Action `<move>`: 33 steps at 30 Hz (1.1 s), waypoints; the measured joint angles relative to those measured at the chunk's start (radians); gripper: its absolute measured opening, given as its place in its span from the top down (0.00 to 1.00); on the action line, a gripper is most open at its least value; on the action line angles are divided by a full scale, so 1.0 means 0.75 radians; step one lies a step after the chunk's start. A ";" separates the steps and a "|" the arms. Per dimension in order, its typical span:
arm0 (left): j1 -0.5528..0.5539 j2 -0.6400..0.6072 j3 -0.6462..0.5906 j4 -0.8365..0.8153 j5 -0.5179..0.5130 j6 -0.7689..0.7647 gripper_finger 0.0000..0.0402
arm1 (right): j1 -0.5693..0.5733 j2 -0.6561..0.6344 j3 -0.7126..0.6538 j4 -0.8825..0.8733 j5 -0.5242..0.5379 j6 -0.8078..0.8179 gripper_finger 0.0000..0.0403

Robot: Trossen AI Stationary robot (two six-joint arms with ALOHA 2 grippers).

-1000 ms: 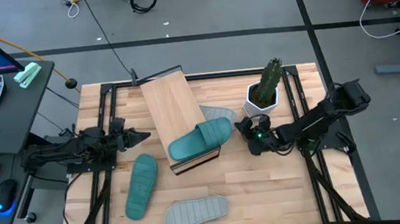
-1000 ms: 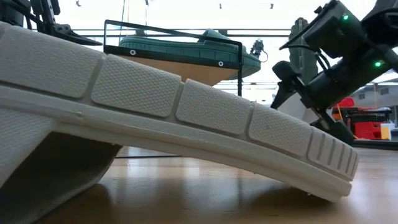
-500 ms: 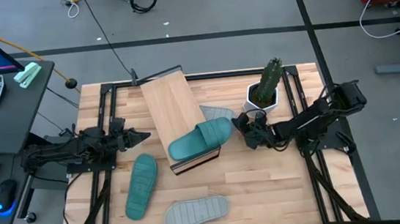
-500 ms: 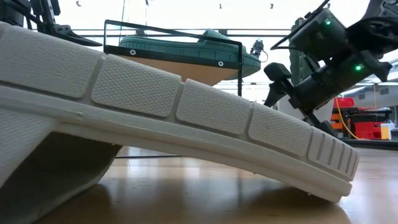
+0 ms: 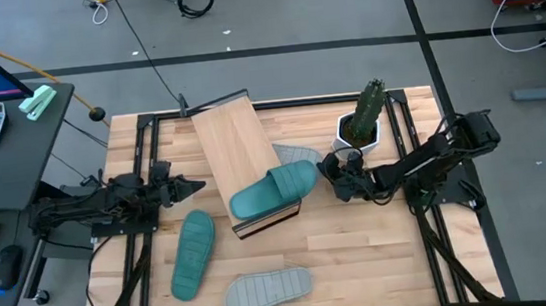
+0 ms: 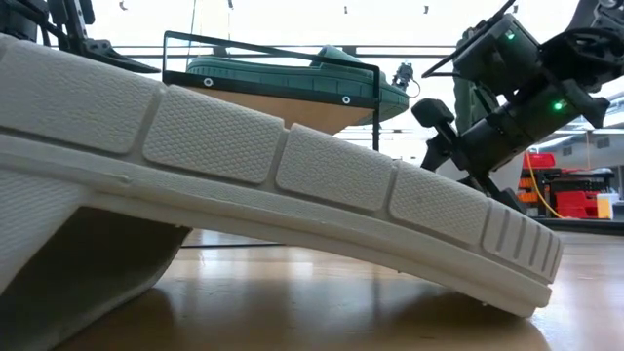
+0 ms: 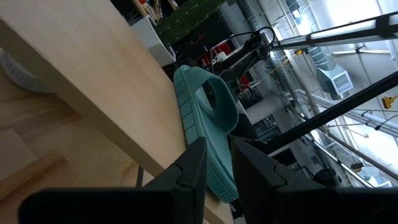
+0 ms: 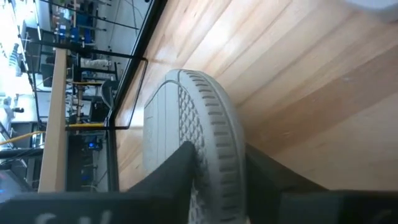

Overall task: Pick and place slides into the shelf
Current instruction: Put the top white slipper on the shelf

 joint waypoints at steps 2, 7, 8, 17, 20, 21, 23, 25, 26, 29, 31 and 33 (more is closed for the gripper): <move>0.000 0.000 0.000 0.000 0.000 0.000 0.80 | 0.000 -0.001 0.000 0.002 0.003 -0.004 0.79; 0.000 0.000 0.000 -0.001 0.000 0.000 0.81 | 0.010 -0.007 0.001 0.000 0.011 -0.004 0.87; 0.000 0.000 0.000 -0.001 0.000 0.000 0.81 | 0.017 -0.013 0.001 -0.002 0.011 -0.004 0.88; 0.000 0.000 0.000 -0.008 0.000 0.032 0.81 | 0.108 -0.178 0.002 -0.188 0.046 0.021 0.87; 0.000 0.000 0.000 -0.008 0.000 0.034 0.81 | 0.148 -0.274 0.013 -0.340 0.075 0.040 0.88; 0.000 0.000 0.000 -0.008 0.000 0.036 0.81 | 0.160 -0.307 0.026 -0.414 0.074 0.044 0.88; 0.000 0.000 0.000 -0.008 0.000 0.036 0.82 | 0.188 -0.379 0.057 -0.562 0.075 0.046 0.88; 0.000 0.000 0.000 -0.008 0.000 0.036 0.82 | 0.216 -0.445 0.092 -0.706 0.078 0.061 0.88; 0.000 0.000 0.000 -0.008 0.000 0.036 0.82 | 0.230 -0.474 0.110 -0.780 0.078 0.070 0.88; 0.000 0.000 0.000 -0.007 0.000 0.054 0.81 | 0.273 -0.547 0.182 -1.014 0.078 0.088 0.89; 0.000 0.000 0.000 -0.006 0.000 0.066 0.81 | 0.298 -0.579 0.236 -1.159 0.086 0.105 0.89; 0.000 0.000 0.000 -0.007 0.000 0.068 0.81 | 0.318 -0.595 0.288 -1.295 0.089 0.113 0.88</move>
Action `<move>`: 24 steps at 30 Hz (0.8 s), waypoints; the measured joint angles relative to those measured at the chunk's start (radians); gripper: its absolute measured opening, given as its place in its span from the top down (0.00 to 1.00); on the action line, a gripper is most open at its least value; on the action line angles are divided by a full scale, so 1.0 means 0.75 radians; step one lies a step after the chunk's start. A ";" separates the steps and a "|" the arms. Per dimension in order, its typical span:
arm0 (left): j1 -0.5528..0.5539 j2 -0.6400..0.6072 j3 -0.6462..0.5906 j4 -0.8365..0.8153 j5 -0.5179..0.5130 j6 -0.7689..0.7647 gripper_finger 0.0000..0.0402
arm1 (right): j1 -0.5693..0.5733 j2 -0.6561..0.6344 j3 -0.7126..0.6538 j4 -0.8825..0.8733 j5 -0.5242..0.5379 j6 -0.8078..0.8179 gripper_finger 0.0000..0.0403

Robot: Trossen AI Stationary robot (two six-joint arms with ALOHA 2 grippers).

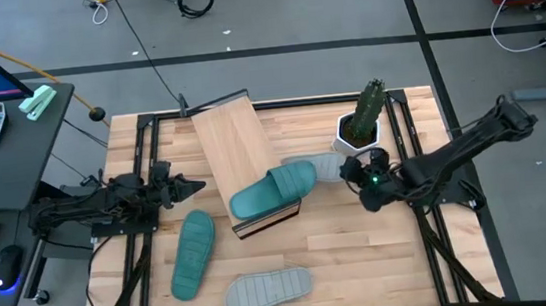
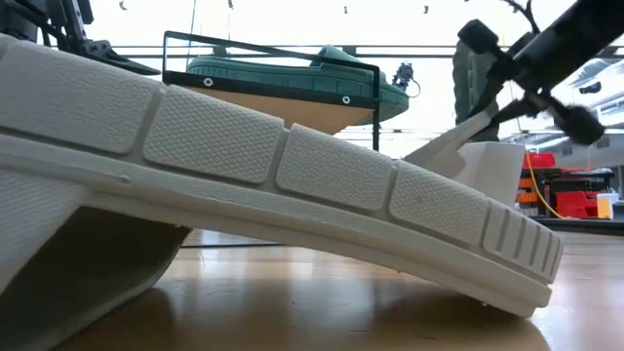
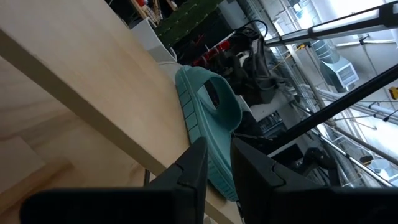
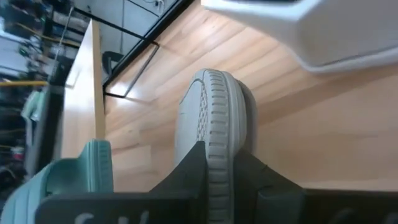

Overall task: Pick and place slides into the shelf
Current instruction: Put the top white slipper on the shelf

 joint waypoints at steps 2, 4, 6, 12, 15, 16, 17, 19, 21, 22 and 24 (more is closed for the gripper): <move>0.001 0.000 0.000 -0.001 0.000 0.002 0.81 | 0.011 -0.004 0.047 -0.098 0.000 -0.005 0.88; 0.000 0.000 0.000 -0.001 0.000 0.004 0.81 | 0.020 -0.004 0.081 -0.139 0.003 -0.033 0.88; 0.000 0.000 0.000 -0.003 0.000 0.004 0.81 | 0.026 -0.004 0.101 -0.143 0.006 -0.094 0.89; 0.000 0.000 0.000 -0.012 0.000 0.004 0.81 | 0.024 -0.003 0.149 -0.173 0.023 -0.211 0.89; 0.000 0.000 0.000 -0.012 0.000 0.004 0.82 | 0.025 0.002 0.181 -0.243 0.039 -0.223 0.89; 0.000 0.000 0.000 -0.012 0.000 0.004 0.82 | 0.025 0.002 0.190 -0.260 0.045 -0.228 0.90; 0.000 0.000 0.000 -0.012 0.000 0.004 0.82 | 0.024 0.002 0.199 -0.269 0.049 -0.246 0.90; 0.000 0.000 0.000 -0.013 0.000 0.004 0.82 | 0.024 0.002 0.219 -0.272 0.058 -0.306 0.89; 0.000 0.000 0.000 -0.018 0.000 0.004 0.82 | 0.024 0.003 0.241 -0.273 0.066 -0.390 0.89; 0.000 0.000 0.000 -0.020 0.001 0.004 0.82 | 0.024 0.003 0.252 -0.273 0.068 -0.438 0.89; 0.000 0.000 0.000 -0.021 0.001 0.003 0.81 | 0.024 0.003 0.273 -0.272 0.073 -0.522 0.90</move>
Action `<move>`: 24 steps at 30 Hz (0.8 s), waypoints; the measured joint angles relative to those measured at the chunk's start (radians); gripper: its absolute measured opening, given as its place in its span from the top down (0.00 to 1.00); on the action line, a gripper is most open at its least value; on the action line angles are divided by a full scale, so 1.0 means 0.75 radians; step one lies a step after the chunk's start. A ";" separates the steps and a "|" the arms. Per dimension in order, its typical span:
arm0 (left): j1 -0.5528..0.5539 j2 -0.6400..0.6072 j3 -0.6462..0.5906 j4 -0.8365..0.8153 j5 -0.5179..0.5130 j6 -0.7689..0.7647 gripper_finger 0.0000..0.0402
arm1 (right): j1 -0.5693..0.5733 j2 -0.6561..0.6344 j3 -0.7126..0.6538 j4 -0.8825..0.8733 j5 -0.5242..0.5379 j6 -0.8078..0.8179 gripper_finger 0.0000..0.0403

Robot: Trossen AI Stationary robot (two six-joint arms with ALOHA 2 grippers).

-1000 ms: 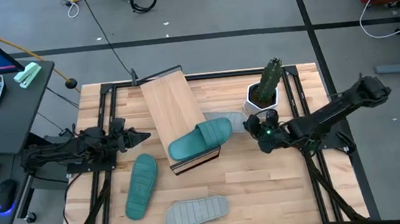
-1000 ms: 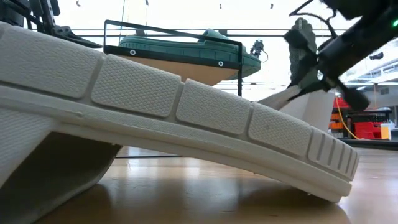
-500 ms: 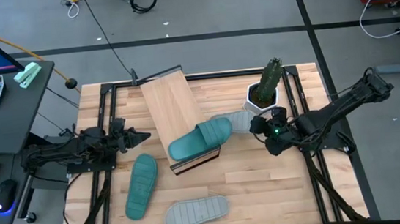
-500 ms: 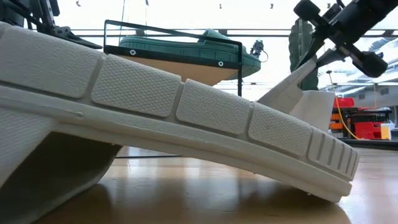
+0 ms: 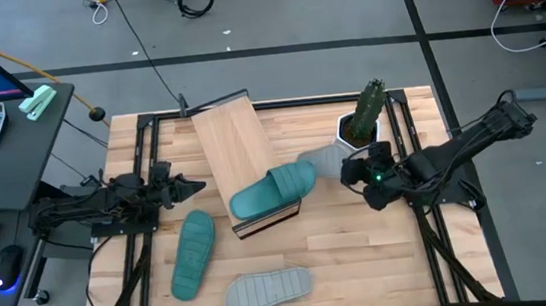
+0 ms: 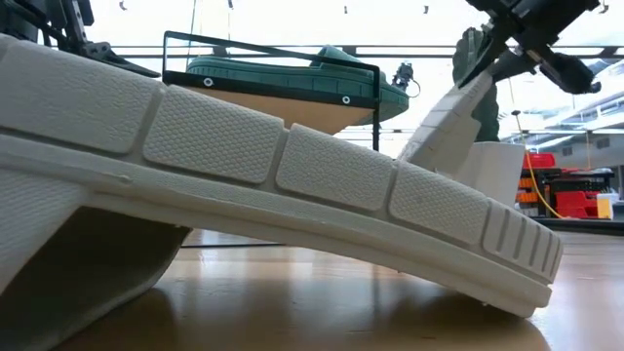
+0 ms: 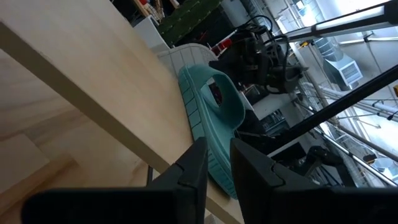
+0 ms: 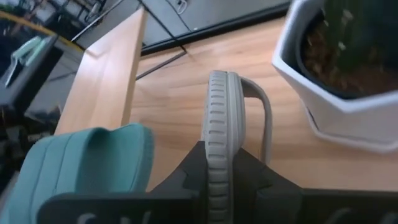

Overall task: Pick and place slides into the shelf
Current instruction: Put the top white slipper on the shelf

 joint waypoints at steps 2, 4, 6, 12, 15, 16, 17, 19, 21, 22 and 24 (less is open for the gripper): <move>0.000 0.000 0.000 0.000 0.000 0.000 0.81 | 0.000 0.000 0.016 -0.001 0.006 -0.069 0.90; 0.000 0.000 0.000 -0.001 0.000 0.000 0.81 | 0.000 0.000 0.031 -0.002 0.015 -0.125 0.90; 0.000 0.000 0.000 -0.002 0.000 0.000 0.81 | 0.000 0.000 0.043 -0.002 0.017 -0.172 0.89; 0.000 0.000 0.000 -0.003 0.001 0.000 0.81 | 0.000 0.000 0.090 0.000 0.022 -0.288 0.90; 0.000 0.000 0.000 -0.003 0.000 0.000 0.81 | -0.010 0.000 0.118 0.000 0.037 -0.342 0.90; 0.000 0.000 0.000 -0.004 0.001 0.000 0.81 | -0.017 0.000 0.127 0.000 0.040 -0.371 0.90; 0.000 0.000 0.000 -0.004 0.001 0.000 0.81 | -0.026 0.000 0.138 -0.001 0.040 -0.402 0.90; 0.000 0.000 0.000 -0.004 0.001 0.000 0.81 | -0.051 0.000 0.163 -0.001 0.040 -0.470 0.90; 0.000 0.000 0.000 -0.005 0.001 0.000 0.81 | -0.080 0.000 0.195 -0.001 0.040 -0.539 0.90; 0.000 0.000 0.000 -0.005 0.001 0.000 0.82 | -0.095 0.000 0.213 -0.001 0.041 -0.574 0.90; 0.000 0.000 0.000 -0.005 0.001 0.000 0.82 | -0.123 0.000 0.260 -0.001 0.040 -0.659 0.90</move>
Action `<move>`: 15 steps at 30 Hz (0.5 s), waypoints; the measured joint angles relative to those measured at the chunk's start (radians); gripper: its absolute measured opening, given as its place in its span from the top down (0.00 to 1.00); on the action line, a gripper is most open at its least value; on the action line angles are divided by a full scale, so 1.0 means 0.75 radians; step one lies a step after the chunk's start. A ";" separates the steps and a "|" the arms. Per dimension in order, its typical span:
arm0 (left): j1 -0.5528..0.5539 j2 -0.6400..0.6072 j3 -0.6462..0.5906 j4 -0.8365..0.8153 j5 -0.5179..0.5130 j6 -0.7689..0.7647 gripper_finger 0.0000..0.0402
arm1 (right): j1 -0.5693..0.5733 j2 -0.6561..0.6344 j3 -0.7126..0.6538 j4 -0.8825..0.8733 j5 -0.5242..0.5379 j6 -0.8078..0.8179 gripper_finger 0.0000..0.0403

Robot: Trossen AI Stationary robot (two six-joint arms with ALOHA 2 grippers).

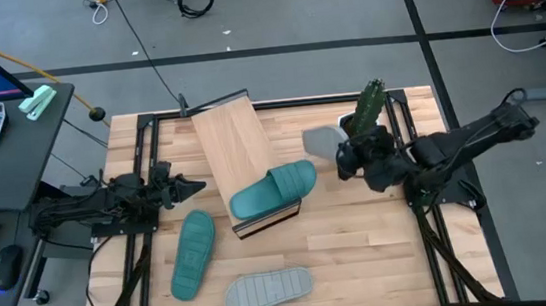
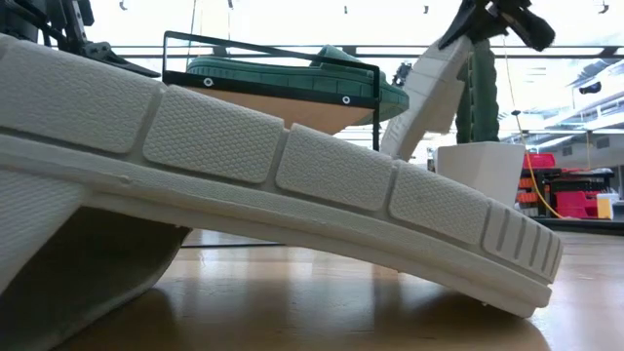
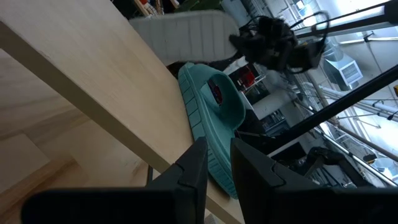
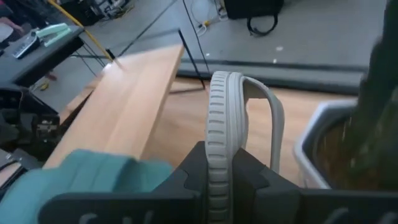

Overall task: Pick and place slides into the shelf
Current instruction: Put the top white slipper on the shelf

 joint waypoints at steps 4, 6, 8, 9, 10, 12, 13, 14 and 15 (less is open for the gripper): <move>0.000 0.000 0.000 0.000 0.000 0.000 0.81 | -0.056 0.000 0.121 0.000 0.002 -0.204 0.90; 0.000 0.000 0.000 -0.001 0.000 0.000 0.81 | -0.076 0.000 0.189 0.012 0.002 -0.298 0.90; 0.000 0.000 0.000 -0.001 0.000 0.012 0.81 | -0.092 -0.001 0.254 0.053 -0.003 -0.404 0.90; 0.000 0.000 0.000 -0.001 0.000 0.019 0.81 | -0.098 -0.001 0.286 0.085 -0.010 -0.460 0.90; 0.000 0.000 0.000 -0.001 0.000 0.021 0.81 | -0.102 -0.001 0.317 0.111 -0.023 -0.523 0.90; 0.000 0.000 0.000 -0.001 0.000 0.021 0.82 | -0.112 -0.001 0.384 0.167 -0.075 -0.643 0.90; 0.000 0.000 0.000 -0.001 0.000 0.022 0.82 | -0.118 -0.001 0.416 0.192 -0.111 -0.701 0.90; 0.000 0.000 0.000 -0.001 0.000 0.027 0.82 | -0.125 -0.001 0.452 0.219 -0.150 -0.758 0.90; 0.000 0.000 0.000 -0.001 -0.001 0.032 0.81 | -0.131 -0.001 0.486 0.242 -0.197 -0.808 0.90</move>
